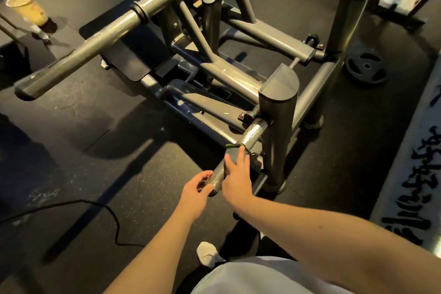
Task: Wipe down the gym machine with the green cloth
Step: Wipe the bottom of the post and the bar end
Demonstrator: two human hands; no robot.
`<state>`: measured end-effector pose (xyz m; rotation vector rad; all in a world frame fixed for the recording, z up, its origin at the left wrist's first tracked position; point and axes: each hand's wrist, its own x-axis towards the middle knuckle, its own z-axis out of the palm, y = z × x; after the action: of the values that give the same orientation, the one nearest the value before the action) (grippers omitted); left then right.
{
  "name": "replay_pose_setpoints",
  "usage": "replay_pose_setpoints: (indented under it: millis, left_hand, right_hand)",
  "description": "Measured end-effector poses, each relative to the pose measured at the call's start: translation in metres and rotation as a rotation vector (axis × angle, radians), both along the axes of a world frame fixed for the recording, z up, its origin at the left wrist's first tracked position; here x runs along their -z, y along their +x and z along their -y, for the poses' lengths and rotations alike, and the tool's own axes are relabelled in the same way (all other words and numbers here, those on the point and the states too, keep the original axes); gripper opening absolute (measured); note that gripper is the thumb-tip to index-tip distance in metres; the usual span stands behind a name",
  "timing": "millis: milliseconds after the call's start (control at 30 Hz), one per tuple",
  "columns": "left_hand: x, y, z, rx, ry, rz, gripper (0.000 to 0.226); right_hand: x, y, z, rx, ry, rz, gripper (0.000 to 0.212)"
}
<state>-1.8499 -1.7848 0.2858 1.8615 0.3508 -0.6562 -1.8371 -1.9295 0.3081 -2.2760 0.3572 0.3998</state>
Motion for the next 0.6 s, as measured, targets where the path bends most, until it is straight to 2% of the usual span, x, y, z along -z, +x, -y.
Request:
replay_pose_setpoints:
  millis: [133, 367, 500, 600]
  left_hand:
    - [0.005, -0.001, 0.001, 0.061, 0.009, 0.04, 0.046]
    - [0.002, -0.001, 0.0, 0.05, -0.021, -0.002, 0.044]
    - [0.003, -0.002, -0.001, 0.058, -0.019, -0.014, 0.045]
    - [0.002, -0.004, 0.0, 0.069, 0.002, -0.003, 0.047]
  right_hand:
    - [0.012, -0.029, -0.018, 0.0, 0.126, -0.033, 0.076]
    - [0.012, 0.038, 0.022, 0.202, 0.123, -0.005, 0.076]
    - [0.018, 0.081, 0.072, 0.212, 0.031, 0.054, 0.065]
    - [0.026, 0.078, 0.072, 0.165, -0.037, 0.065, 0.067]
